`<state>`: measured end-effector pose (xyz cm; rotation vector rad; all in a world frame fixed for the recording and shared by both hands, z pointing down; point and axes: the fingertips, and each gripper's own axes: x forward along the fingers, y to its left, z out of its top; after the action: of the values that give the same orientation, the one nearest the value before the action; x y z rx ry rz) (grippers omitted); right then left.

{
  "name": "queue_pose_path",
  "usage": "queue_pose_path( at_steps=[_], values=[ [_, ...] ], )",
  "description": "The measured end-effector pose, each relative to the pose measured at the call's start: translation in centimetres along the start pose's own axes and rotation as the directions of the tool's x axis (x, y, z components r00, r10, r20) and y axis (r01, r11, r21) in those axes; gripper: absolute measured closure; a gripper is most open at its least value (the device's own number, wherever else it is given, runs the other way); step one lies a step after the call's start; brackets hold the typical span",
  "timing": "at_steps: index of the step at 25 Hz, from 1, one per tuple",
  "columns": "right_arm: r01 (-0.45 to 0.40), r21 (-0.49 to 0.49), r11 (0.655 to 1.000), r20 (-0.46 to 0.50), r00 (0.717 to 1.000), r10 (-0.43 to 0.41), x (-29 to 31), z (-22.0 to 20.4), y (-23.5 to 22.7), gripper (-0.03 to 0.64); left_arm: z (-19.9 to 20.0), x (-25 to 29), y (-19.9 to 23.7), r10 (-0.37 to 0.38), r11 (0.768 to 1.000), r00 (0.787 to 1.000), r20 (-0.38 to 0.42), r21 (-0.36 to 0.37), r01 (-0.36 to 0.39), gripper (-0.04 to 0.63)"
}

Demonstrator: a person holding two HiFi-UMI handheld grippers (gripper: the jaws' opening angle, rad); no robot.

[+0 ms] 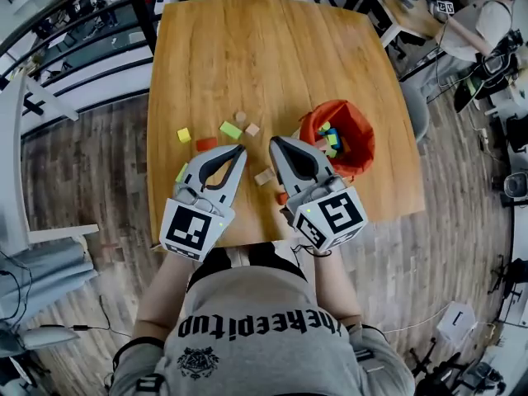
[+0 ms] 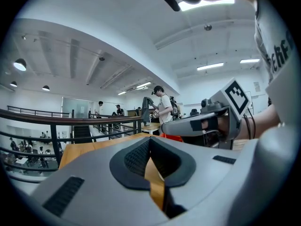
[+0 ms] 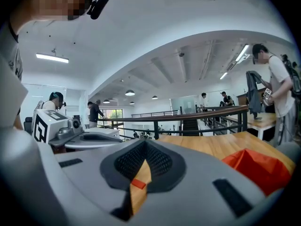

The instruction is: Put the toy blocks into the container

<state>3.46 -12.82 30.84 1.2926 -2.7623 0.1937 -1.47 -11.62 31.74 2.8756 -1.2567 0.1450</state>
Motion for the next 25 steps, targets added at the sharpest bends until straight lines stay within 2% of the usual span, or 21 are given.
queue_pose_path(
  at_steps=[12, 25],
  values=[
    [-0.066, -0.019, 0.998, 0.005, 0.998, 0.066, 1.1, 0.5, 1.4, 0.606, 0.3, -0.7, 1.2, 0.039, 0.999, 0.999, 0.009, -0.004, -0.039, 0.581],
    [-0.068, -0.034, 0.997, 0.011, 0.998, 0.068, 0.8, 0.8, 1.7, 0.606, 0.4, -0.7, 1.1, 0.031, 0.999, 0.999, 0.019, -0.014, -0.031, 0.581]
  ],
)
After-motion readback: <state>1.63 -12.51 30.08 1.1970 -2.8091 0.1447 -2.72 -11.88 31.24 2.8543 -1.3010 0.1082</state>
